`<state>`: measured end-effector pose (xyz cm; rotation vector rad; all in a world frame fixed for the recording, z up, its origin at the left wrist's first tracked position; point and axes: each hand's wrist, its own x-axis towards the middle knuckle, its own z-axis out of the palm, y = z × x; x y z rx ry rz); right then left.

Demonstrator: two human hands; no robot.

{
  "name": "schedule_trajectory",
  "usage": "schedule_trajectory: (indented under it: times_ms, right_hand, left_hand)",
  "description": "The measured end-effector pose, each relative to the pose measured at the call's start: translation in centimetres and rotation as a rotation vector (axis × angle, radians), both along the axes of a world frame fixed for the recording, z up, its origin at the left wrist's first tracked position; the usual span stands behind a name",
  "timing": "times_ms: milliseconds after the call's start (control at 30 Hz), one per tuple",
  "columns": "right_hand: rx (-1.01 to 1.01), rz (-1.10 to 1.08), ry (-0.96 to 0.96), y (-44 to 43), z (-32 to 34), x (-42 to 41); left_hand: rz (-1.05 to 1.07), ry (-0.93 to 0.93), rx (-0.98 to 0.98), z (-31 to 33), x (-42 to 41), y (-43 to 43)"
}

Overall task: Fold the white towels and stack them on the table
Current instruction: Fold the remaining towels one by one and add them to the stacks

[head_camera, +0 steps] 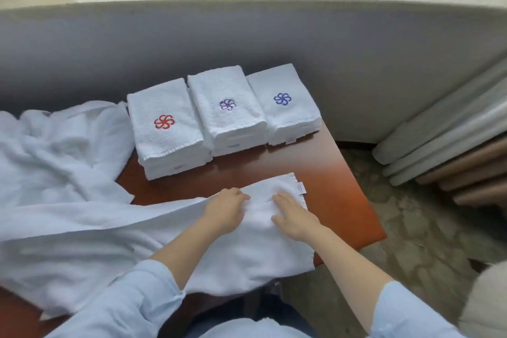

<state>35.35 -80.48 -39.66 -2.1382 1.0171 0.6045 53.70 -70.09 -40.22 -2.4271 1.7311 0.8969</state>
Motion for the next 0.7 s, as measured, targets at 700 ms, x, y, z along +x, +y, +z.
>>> schedule_trajectory:
  times_ms: [700]
  right_hand:
    - [-0.13, 0.328, 0.023, -13.9, -2.6, -5.8]
  left_hand:
    - [0.036, -0.14, 0.038, -2.3, -7.0, -10.1]
